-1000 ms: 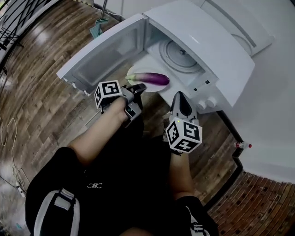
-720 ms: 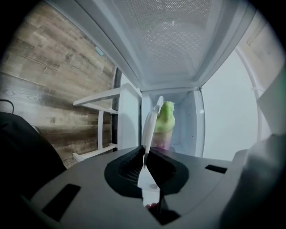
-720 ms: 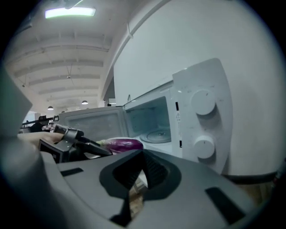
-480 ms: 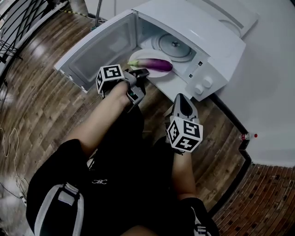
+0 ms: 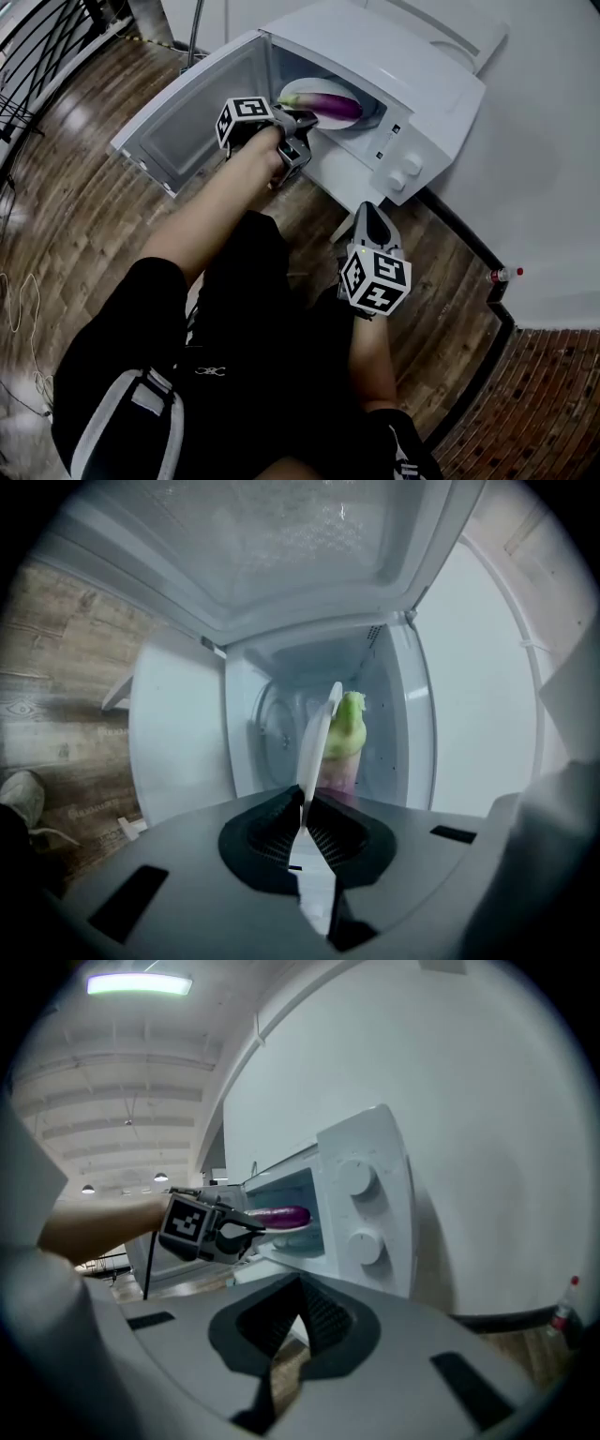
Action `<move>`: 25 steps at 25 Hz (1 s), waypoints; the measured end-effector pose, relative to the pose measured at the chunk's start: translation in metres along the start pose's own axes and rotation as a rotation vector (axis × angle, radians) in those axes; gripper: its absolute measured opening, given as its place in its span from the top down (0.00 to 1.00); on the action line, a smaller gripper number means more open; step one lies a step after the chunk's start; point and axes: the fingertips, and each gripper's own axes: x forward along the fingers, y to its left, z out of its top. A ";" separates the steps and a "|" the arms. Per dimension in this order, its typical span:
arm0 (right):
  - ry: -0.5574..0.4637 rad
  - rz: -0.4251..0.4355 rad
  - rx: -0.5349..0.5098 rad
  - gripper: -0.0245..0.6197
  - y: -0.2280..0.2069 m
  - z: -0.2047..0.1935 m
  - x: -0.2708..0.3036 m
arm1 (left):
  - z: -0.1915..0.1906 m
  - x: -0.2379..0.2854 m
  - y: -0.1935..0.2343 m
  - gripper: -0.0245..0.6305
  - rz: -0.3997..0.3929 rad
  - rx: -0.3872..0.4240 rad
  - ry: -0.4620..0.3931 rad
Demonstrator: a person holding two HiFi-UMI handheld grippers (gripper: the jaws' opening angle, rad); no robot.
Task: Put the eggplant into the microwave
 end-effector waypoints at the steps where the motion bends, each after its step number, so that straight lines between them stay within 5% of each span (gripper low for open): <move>1: 0.001 -0.012 0.000 0.94 -0.003 -0.001 -0.001 | 0.000 0.008 -0.003 0.93 -0.002 0.000 0.014; 20: 0.029 -0.137 0.009 0.94 -0.027 -0.014 -0.016 | 0.021 0.092 0.005 0.92 0.047 -0.140 0.045; 25: 0.048 -0.130 -0.017 0.94 -0.019 -0.017 -0.023 | 0.023 0.095 0.006 0.88 0.023 -0.248 0.062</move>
